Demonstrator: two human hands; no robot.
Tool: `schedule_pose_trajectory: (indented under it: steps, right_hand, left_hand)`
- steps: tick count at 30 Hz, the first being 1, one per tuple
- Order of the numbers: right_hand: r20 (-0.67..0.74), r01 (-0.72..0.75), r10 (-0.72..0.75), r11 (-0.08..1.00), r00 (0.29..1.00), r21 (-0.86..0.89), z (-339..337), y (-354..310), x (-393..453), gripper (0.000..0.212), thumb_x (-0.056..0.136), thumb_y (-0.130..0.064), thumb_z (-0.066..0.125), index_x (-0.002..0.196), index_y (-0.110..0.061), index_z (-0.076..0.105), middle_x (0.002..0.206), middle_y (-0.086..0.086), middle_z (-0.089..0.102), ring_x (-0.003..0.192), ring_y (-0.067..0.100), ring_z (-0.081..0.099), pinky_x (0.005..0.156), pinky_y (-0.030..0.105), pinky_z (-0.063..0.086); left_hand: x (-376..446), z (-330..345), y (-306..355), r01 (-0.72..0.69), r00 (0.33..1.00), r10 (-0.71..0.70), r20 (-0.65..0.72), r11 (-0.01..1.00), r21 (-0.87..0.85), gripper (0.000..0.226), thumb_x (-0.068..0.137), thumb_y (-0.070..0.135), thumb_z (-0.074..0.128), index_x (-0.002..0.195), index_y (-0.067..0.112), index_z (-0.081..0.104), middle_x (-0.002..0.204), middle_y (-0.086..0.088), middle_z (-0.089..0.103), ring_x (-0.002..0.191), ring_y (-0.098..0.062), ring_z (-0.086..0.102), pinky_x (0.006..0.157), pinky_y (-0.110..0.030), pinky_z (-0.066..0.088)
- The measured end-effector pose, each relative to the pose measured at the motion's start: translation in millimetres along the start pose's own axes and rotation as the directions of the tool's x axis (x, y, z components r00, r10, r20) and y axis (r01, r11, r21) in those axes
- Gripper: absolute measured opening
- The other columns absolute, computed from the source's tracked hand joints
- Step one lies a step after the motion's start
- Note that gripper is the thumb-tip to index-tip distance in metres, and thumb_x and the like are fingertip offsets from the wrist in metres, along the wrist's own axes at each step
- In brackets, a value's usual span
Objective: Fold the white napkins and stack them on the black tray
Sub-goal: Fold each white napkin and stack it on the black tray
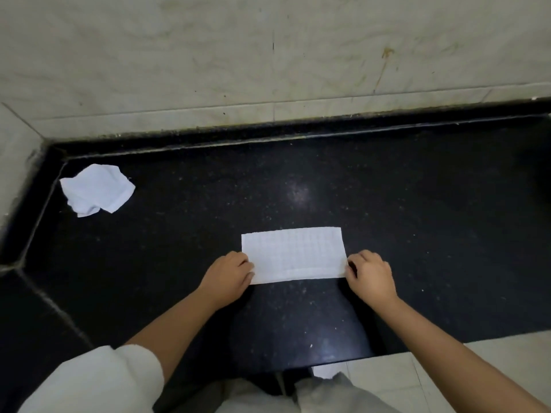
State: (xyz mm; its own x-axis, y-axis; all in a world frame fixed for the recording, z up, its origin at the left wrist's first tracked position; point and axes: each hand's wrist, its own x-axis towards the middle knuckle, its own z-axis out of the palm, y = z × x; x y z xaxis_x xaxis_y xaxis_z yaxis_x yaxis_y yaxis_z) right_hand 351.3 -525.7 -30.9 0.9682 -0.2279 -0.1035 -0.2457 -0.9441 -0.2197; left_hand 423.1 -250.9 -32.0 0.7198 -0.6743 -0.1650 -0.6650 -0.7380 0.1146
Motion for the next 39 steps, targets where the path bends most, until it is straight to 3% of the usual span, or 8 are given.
schedule_pose_trajectory:
  steps: [2, 6, 14, 18, 23, 30, 35, 39]
  right_hand:
    - [0.071, -0.208, 0.21, 0.978, 0.975, -0.033, 0.3, -7.4, 3.8, 0.034, 0.092, -0.031, 0.048, 0.114, -0.006, 0.052, 0.116, 0.01, 0.058, 0.109, 0.029, 0.053, 0.087, 0.038, 0.041]
    - [0.151, -0.333, 0.349, 0.935, 0.925, -0.124, 5.9, -23.4, 12.1, 0.038, 0.093, -0.035, 0.041, 0.117, -0.006, 0.048, 0.124, 0.011, 0.055, 0.114, 0.027, 0.051, 0.093, 0.037, 0.039]
    - [0.15, -0.329, 0.357, 0.927, 0.922, -0.182, 11.3, -34.8, 14.7, 0.025, 0.094, -0.019, 0.039, 0.109, -0.008, 0.054, 0.119, 0.008, 0.057, 0.114, 0.025, 0.048, 0.092, 0.032, 0.036]
    - [0.094, -0.334, 0.322, 0.922, 0.942, 0.195, 1.3, -35.0, 20.3, 0.035, 0.088, -0.01, 0.049, 0.056, -0.015, 0.034, 0.076, 0.008, 0.057, 0.081, 0.025, 0.053, 0.062, 0.028, 0.035]
    - [-0.025, -0.109, 0.136, 0.877, 0.99, 0.468, -18.2, -79.6, 30.9, 0.032, 0.082, -0.008, 0.058, 0.055, -0.008, 0.041, 0.06, 0.005, 0.048, 0.069, 0.019, 0.045, 0.053, 0.022, 0.029]
    - [0.043, 0.12, -0.148, 0.916, 0.988, 0.383, 10.4, -162.1, 24.9, 0.024, 0.085, -0.014, 0.057, 0.065, -0.01, 0.044, 0.074, 0.012, 0.059, 0.076, 0.018, 0.045, 0.066, 0.026, 0.033]
    - [0.059, 0.254, -0.259, 0.964, 0.964, 0.077, 40.6, -173.5, 18.8, 0.052, 0.028, -0.017, 0.088, 0.037, -0.02, 0.037, 0.033, 0.0, 0.048, 0.031, 0.013, 0.047, 0.043, 0.019, 0.018]
    - [0.104, 0.369, -0.371, 0.929, 0.923, 0.039, 48.2, -166.6, 18.2, 0.038, 0.038, -0.03, 0.087, 0.044, -0.015, 0.053, 0.04, -0.004, 0.053, 0.037, 0.013, 0.053, 0.039, 0.019, 0.028]
  left_hand:
    - [9.5, -6.8, 9.9, 0.122, 0.988, -0.13, -0.086, 0.988, -0.094, 0.038, 0.088, 0.028, 0.041, 0.104, 0.009, 0.07, 0.105, -0.007, 0.068, 0.095, -0.023, 0.067, 0.077, -0.027, 0.056]
    - [28.5, -6.8, 24.6, 0.349, 0.931, -0.339, 0.137, 0.935, -0.057, 0.057, 0.101, 0.031, 0.028, 0.148, 0.008, 0.008, 0.158, -0.007, 0.005, 0.147, -0.021, 0.004, 0.12, -0.032, 0.011]
    - [35.4, 15.0, 22.6, 0.39, 0.898, -0.37, 0.239, 0.92, -0.039, 0.063, 0.101, 0.038, 0.019, 0.148, 0.007, -0.008, 0.157, -0.009, -0.014, 0.146, -0.021, -0.012, 0.12, -0.035, -0.004]
    - [35.4, 16.2, 20.4, 0.396, 0.897, -0.37, 0.241, 0.916, -0.067, 0.062, 0.1, 0.039, 0.013, 0.148, 0.007, -0.007, 0.158, -0.008, -0.013, 0.146, -0.02, -0.012, 0.12, -0.035, -0.005]
    - [29.0, 5.3, 9.9, 0.427, 0.9, -0.398, 0.177, 0.887, -0.176, 0.06, 0.101, 0.036, 0.022, 0.148, 0.008, -0.003, 0.159, -0.005, -0.007, 0.147, -0.018, -0.01, 0.119, -0.034, -0.005]
    - [-23.5, -5.3, -29.7, 0.571, 0.821, -0.555, 0.132, 0.801, -0.18, 0.06, 0.101, 0.034, 0.026, 0.149, 0.008, 0.001, 0.159, -0.004, -0.002, 0.147, -0.018, -0.008, 0.12, -0.033, -0.001]
    - [-48.9, -1.3, -37.4, 0.595, 0.803, -0.58, 0.135, 0.774, -0.217, 0.059, 0.1, 0.032, 0.029, 0.148, 0.007, 0.005, 0.159, -0.004, 0.001, 0.147, -0.019, -0.006, 0.12, -0.033, 0.001]
    - [-52.4, 4.5, -38.1, 0.576, 0.817, -0.558, 0.147, 0.782, -0.238, 0.058, 0.1, 0.032, 0.028, 0.149, 0.009, 0.006, 0.159, -0.004, 0.001, 0.147, -0.018, -0.006, 0.12, -0.033, 0.002]
